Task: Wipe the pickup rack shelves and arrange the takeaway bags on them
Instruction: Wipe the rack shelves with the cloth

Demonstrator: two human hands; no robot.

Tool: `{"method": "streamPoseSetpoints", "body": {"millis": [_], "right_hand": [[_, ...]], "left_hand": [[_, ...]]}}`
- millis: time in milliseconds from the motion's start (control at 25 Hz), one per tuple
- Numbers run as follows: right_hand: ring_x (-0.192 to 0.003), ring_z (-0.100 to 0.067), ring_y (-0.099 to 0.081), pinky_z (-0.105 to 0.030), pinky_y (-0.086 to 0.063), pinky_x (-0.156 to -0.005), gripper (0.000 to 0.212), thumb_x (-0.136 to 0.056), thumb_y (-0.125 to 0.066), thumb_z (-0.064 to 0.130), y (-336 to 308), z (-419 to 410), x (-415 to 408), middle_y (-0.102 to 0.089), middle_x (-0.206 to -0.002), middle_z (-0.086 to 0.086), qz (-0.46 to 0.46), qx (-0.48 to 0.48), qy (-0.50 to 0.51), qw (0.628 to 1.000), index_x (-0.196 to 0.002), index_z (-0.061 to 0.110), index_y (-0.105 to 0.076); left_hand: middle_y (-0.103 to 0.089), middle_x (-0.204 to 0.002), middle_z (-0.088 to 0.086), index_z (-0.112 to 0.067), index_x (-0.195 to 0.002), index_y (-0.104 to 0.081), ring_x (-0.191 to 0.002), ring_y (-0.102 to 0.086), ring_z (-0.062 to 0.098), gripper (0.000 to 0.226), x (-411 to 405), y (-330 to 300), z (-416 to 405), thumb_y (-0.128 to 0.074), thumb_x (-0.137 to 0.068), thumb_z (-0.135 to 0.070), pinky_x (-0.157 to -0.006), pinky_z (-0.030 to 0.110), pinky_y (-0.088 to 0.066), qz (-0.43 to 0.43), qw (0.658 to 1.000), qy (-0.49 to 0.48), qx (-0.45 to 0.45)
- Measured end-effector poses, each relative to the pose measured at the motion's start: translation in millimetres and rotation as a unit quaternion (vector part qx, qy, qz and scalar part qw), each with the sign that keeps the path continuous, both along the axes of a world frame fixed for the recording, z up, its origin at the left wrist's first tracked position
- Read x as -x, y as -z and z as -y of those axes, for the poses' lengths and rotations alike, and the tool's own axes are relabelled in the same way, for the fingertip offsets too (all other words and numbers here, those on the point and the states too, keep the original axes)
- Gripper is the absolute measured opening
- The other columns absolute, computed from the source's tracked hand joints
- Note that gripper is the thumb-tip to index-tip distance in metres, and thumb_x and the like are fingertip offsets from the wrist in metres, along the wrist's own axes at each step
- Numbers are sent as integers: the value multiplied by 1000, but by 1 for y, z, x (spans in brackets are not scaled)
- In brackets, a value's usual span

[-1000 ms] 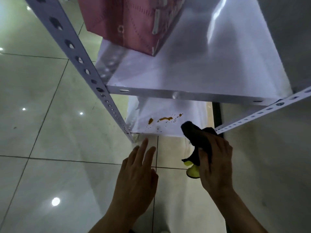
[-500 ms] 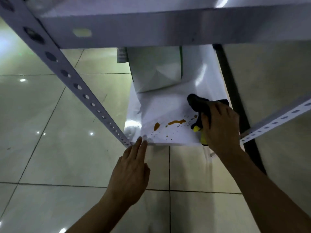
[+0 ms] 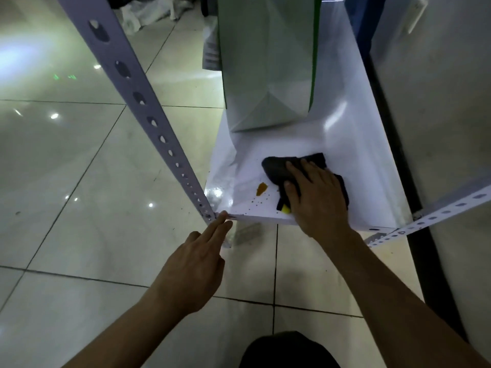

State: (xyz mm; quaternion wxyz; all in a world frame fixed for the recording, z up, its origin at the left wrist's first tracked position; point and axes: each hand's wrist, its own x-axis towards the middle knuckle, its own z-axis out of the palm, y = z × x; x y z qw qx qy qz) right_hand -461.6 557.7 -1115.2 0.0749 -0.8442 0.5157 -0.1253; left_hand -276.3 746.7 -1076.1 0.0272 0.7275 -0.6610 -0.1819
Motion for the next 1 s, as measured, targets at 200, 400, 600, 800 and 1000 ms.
{"method": "streamPoseSetpoints", "body": {"millis": [200,400,600,800,1000], "right_hand": [[-143,-24,-39,-41,-20,-123,48,-103,-40,39,3,-14,-64,-48,-153,-7,31,-11,-68,997,-147,23,-50],[-147,-24,-34,-41,-15,-125,49,-102,-44,39,7,-47,-73,-43,-157,-6,48,-22,-59,997,-149,25,-48],[-142,-29,-41,-48,-28,-118,49,-102,-46,34,11,-46,-9,-48,-153,-9,13,0,30,999,-148,21,-49],[-146,-30,-34,-45,-21,-120,52,-104,-39,37,4,-28,-12,-38,-160,-11,-16,-8,92,996,-154,21,-40],[-142,-28,-41,-48,-31,-116,51,-101,-46,38,8,-36,-33,-46,-154,-10,-12,0,-40,999,-149,22,-48]], "left_hand": [[-14,-165,-5,-16,-143,-39,-96,-54,18,42,-9,-10,8,-32,-102,-22,-84,34,-50,19,999,39,-23],[20,-163,-10,-28,-131,-43,-90,-46,13,30,-11,-7,6,-34,-102,-25,-79,27,-47,37,996,43,-75],[19,-163,-14,-29,-131,-41,-97,-50,17,32,-12,-4,5,-37,-100,-24,-80,32,-50,30,997,33,-57],[14,-165,-13,-26,-123,-45,-93,-48,18,26,-13,-4,3,-38,-98,-21,-81,34,-48,4,999,20,-44],[10,-165,-11,-26,-119,-46,-98,-52,16,22,-14,-2,3,-39,-99,-22,-81,30,-48,-14,999,26,-42]]}}
